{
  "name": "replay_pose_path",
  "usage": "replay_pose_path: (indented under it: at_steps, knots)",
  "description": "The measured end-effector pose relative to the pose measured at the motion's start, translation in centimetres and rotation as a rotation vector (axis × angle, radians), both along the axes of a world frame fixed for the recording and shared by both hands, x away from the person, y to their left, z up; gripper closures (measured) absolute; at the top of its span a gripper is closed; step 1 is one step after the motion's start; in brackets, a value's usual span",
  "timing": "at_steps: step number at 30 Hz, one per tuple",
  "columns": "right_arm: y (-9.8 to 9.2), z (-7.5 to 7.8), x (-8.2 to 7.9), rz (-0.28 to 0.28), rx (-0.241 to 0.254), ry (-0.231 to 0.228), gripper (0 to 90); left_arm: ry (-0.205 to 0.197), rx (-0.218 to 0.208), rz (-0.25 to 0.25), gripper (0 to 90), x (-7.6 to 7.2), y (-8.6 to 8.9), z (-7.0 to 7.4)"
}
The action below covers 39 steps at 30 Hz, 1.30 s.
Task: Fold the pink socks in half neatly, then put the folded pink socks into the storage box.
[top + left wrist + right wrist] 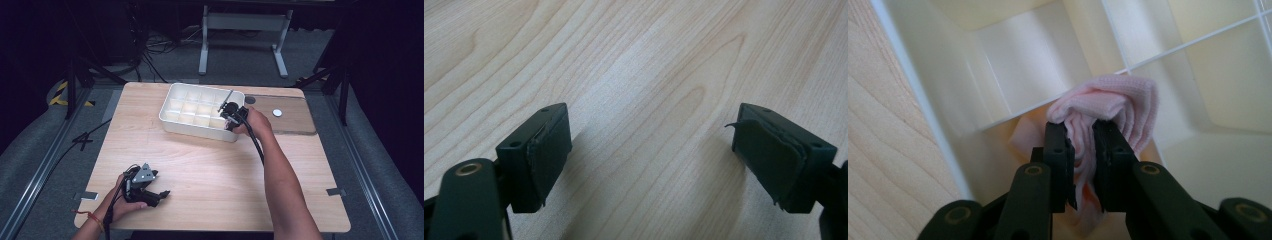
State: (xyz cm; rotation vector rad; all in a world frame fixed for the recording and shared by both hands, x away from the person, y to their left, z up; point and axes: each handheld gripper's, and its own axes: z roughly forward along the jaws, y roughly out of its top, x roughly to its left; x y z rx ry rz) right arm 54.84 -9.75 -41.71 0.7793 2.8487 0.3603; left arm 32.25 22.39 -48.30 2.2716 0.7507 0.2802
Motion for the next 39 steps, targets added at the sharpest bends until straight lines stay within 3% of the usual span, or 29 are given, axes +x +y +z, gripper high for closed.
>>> replay_pose_path:
  at_steps: [6, 15, 19, 24, 39]
  knots:
    - [-0.7, -0.1, 0.2, -0.028, 0.045, -0.032, 77.9, 0.000, 0.000, 0.000, 16.4, 0.0, 0.0, 0.0]
    - [-0.9, 0.4, -0.1, -0.030, 0.056, -0.065, 74.6, 0.001, 0.000, 0.000, 16.4, 0.0, 0.0, 0.0]
    - [-1.3, 1.2, -0.5, -0.053, 0.091, -0.084, 68.6, 0.001, 0.002, 0.000, 16.4, 0.0, 0.0, 0.0]
    - [-1.9, 2.7, -1.2, -0.053, 0.170, -0.119, 64.1, 0.003, -0.004, -0.001, 16.3, 0.0, 0.0, 0.0]
    - [-3.3, 4.8, -3.9, -0.051, 0.249, -0.188, 53.2, 0.004, -0.003, -0.003, 16.3, 0.1, 0.0, 0.0]
